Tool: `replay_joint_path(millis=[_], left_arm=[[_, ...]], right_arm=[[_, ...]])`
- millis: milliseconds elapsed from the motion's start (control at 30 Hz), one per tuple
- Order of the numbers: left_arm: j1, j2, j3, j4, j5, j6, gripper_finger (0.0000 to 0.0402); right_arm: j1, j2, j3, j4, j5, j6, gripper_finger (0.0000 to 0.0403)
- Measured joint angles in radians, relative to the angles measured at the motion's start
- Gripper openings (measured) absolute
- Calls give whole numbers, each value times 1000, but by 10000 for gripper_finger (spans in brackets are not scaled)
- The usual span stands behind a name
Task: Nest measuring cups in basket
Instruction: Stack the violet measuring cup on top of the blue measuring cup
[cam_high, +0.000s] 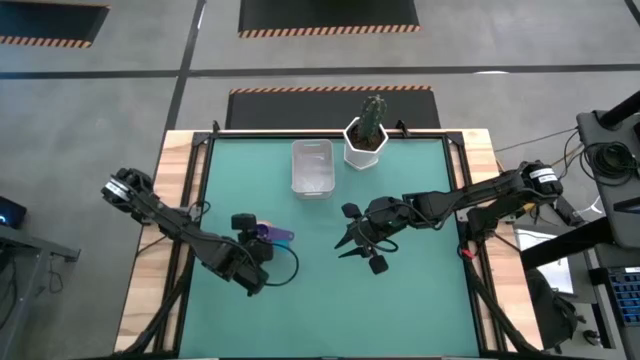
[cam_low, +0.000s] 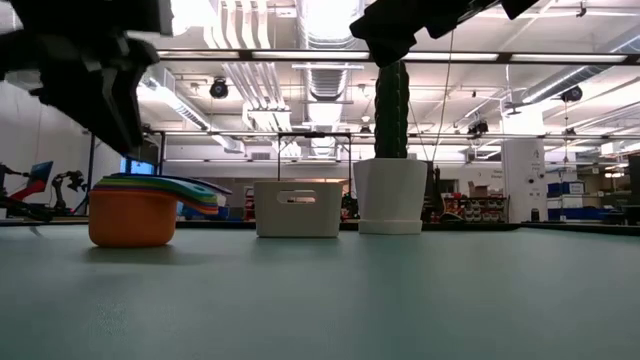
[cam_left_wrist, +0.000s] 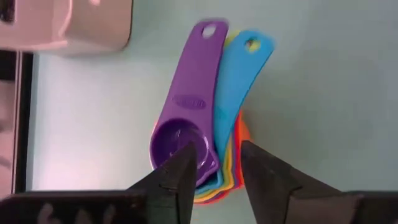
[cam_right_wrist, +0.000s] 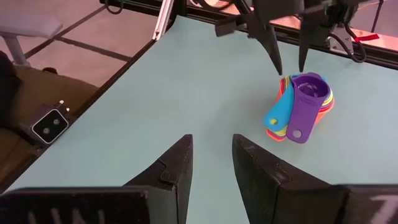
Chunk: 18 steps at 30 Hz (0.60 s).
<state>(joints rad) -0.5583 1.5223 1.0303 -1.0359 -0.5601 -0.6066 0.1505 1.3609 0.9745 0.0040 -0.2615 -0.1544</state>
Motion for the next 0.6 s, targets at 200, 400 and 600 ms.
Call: replay_joint_path(millis=[200, 400, 600], left_arm=[[22, -1, 50, 27, -134, 39, 97], [120, -1, 26, 85, -138, 70, 25], [245, -1, 25, 191, -46, 230, 7]], right_arm=[[0, 0, 0, 0, 0, -3, 100], [0, 0, 0, 0, 0, -9, 100], [0, 0, 0, 0, 0, -15, 100]])
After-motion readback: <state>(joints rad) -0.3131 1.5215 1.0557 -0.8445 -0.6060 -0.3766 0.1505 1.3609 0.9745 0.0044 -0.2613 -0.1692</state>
